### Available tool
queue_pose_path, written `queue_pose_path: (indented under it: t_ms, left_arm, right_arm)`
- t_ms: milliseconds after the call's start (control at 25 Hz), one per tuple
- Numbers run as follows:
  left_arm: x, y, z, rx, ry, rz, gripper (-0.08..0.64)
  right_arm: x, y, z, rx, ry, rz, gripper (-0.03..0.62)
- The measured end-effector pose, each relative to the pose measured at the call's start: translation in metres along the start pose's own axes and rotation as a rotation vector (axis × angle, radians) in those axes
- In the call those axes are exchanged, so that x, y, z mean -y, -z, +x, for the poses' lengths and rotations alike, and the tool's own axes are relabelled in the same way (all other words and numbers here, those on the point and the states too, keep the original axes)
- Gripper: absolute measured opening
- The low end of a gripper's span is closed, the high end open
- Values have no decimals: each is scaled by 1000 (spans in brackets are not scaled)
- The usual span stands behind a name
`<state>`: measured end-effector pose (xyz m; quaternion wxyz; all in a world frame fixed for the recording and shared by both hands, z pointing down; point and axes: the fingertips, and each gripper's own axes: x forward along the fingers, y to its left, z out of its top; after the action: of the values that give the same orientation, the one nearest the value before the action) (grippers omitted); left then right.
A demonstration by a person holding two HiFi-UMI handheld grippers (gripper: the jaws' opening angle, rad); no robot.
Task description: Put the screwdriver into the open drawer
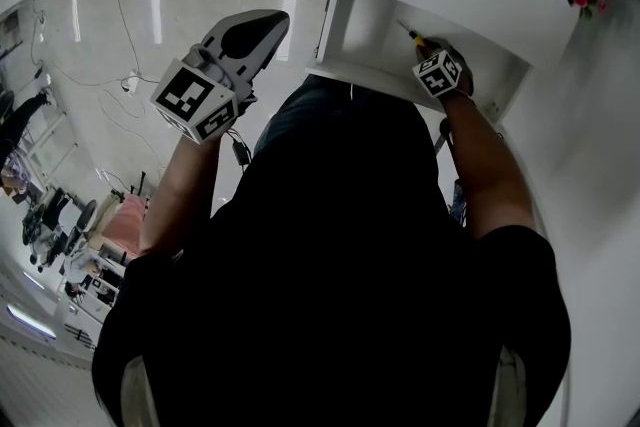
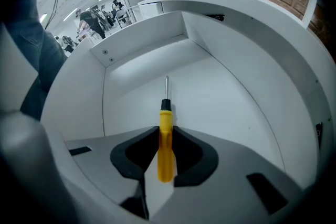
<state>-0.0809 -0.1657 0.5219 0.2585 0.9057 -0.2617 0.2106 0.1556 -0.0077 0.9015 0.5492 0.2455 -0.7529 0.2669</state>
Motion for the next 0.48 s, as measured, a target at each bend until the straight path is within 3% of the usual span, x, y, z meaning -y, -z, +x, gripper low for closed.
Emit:
queue_pose_path:
  t_ms: [480]
  left_arm:
    - [1, 4, -1, 2, 9, -18, 15]
  right_arm:
    - [-2, -1, -1, -9, 22, 0, 98]
